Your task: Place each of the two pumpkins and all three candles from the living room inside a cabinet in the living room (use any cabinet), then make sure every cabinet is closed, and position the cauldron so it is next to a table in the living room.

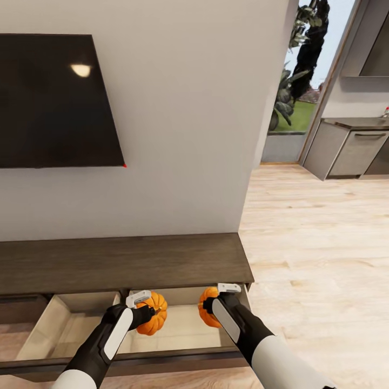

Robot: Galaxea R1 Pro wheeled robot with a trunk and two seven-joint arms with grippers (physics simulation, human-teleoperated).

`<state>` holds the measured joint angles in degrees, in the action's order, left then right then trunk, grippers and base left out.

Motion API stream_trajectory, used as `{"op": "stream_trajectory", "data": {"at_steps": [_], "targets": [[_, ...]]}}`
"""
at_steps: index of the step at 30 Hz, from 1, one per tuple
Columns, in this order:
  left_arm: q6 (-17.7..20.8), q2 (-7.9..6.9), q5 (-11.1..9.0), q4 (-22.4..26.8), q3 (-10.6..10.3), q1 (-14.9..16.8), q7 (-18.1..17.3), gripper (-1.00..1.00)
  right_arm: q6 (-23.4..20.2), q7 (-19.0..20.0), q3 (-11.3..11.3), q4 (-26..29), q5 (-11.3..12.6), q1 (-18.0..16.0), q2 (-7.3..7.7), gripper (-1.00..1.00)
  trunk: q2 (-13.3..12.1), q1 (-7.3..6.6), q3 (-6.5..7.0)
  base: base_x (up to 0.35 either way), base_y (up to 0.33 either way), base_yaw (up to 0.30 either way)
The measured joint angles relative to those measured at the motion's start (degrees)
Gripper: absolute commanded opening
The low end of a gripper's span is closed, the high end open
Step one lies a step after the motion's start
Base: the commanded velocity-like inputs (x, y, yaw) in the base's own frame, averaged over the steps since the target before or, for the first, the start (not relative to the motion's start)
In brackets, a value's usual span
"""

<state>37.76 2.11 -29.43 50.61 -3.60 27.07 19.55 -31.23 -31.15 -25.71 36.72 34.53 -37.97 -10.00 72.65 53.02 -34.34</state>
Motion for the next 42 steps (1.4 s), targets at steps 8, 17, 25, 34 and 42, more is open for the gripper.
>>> {"op": "stream_trajectory", "data": {"at_steps": [8, 17, 25, 34, 42], "targets": [[0.2, -0.06, -0.1, 0.0, 0.1, 0.0, -0.5, -1.00, 0.3, 1.1, -0.8, 0.8, -0.3, 0.1, 0.00, -1.00, 0.0, 0.00, 0.00, 0.000, 0.062, 0.000], [0.2, -0.09, -0.1, 0.0, 0.3, 0.0, -0.5, -1.00, 0.5, 1.2, -0.8, 1.2, -0.2, 0.1, 0.00, -1.00, 0.0, 0.00, 0.00, 0.024, 0.119, 0.000], [0.2, -0.01, 0.1, 0.0, 0.3, 0.0, -0.5, -1.00, 0.6, 1.2, -0.8, 1.2, -0.1, 0.1, 0.00, -1.00, 0.0, 0.00, 0.13, 0.096, 0.003, 0.112], [0.2, 0.00, 0.0, 0.0, 0.3, 0.0, -0.5, -1.00, 0.9, 1.2, -1.2, 1.2, -0.1, 0.1, 0.00, -1.00, 2.8, 1.53, -1.08, 0.003, 0.000, 0.016], [0.0, 0.03, 0.0, 0.0, 0.1, 0.0, -0.5, -1.00, 1.9, 1.2, -3.4, 1.2, -0.2, 0.1, 0.00, -1.00, 6.0, 3.29, -2.52, 0.000, 0.000, 0.000]]}}
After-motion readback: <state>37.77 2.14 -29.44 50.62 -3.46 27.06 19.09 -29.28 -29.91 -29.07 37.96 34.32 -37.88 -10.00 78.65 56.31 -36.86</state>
